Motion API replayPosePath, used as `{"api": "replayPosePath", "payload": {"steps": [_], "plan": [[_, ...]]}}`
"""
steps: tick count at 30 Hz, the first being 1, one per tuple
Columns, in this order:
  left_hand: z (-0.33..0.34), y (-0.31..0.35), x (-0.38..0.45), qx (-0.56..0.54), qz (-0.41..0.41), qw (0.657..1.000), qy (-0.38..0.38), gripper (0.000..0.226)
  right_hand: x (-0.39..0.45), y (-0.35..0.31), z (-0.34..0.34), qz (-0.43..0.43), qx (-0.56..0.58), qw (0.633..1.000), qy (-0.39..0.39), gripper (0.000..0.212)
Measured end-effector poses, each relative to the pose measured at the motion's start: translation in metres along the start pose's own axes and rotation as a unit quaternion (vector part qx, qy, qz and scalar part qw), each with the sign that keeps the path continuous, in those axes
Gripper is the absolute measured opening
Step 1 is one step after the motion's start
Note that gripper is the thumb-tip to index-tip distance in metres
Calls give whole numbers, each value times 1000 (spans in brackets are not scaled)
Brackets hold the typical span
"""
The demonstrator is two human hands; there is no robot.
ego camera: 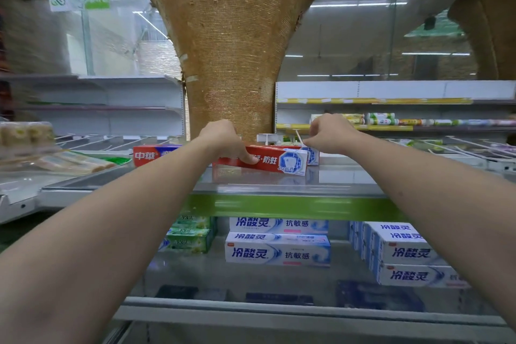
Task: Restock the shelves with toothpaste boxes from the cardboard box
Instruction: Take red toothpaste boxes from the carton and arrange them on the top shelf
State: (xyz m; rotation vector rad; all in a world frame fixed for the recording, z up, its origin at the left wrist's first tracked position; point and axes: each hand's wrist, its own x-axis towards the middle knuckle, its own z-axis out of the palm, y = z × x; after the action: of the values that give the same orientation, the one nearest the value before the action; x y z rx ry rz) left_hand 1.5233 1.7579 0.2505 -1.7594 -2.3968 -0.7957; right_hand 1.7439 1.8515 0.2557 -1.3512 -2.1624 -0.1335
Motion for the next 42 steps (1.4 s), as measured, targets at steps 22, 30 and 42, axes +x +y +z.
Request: {"api": "replayPosePath", "payload": {"steps": [22,30,42], "plan": [[43,47,29,160,86,983,16,55,7,35,-9,29,10,997,68,18],[38,43,26,111,45,993,2,61,4,19,-14,-1,8,999,36,20],[-34,0,-34,126,-25,977,168,33,-1,-93,-2,-158,80,984,-8,29]]}}
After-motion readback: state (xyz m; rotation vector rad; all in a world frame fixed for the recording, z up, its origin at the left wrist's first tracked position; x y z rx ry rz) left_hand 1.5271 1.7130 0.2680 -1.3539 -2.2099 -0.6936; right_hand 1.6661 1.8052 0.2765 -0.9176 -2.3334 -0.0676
